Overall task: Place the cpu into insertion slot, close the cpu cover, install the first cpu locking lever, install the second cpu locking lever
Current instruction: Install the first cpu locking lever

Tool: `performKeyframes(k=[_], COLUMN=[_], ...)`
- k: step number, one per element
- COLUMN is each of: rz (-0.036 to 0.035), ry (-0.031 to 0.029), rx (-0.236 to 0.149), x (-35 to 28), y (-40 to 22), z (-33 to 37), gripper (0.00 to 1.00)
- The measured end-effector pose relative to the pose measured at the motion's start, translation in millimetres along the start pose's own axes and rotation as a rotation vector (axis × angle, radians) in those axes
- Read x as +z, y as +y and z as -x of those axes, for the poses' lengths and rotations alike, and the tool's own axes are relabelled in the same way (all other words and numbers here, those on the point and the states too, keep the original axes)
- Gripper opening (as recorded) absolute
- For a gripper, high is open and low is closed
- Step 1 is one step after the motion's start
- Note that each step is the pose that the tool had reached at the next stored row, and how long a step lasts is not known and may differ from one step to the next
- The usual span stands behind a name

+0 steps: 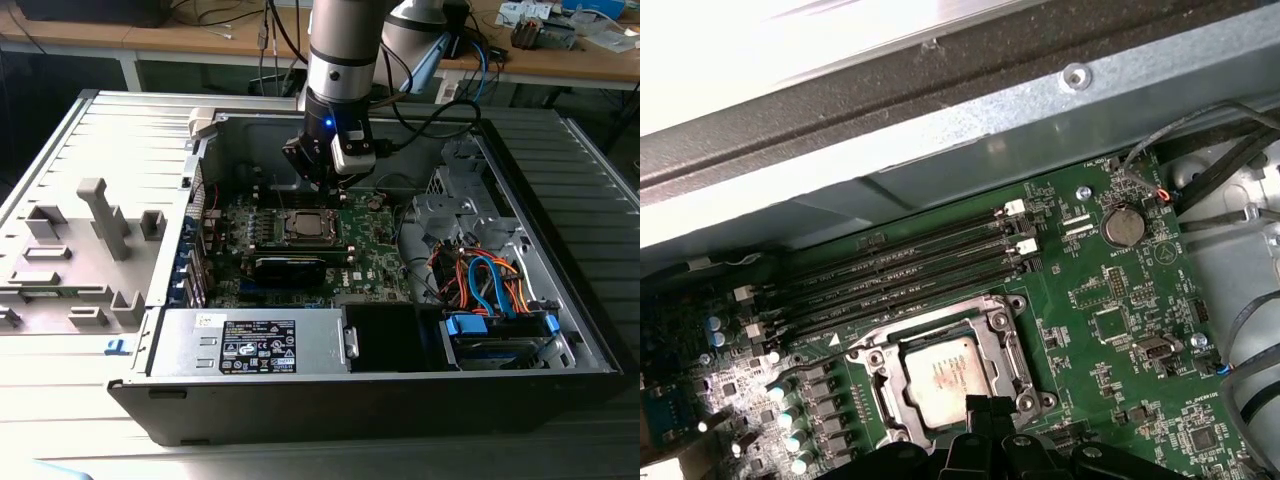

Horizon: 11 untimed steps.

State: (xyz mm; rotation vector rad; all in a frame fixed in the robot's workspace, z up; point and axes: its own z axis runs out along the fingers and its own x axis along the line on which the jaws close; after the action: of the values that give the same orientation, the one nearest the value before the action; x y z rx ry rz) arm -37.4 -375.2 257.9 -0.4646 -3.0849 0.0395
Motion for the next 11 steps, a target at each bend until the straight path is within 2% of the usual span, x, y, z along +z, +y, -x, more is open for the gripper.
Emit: performKeyframes(k=[11], rz=[-0.0003], ry=[-0.0004], rx=[-0.017], x=[0.0], y=[0.0], z=[0.0], gripper=[0.11])
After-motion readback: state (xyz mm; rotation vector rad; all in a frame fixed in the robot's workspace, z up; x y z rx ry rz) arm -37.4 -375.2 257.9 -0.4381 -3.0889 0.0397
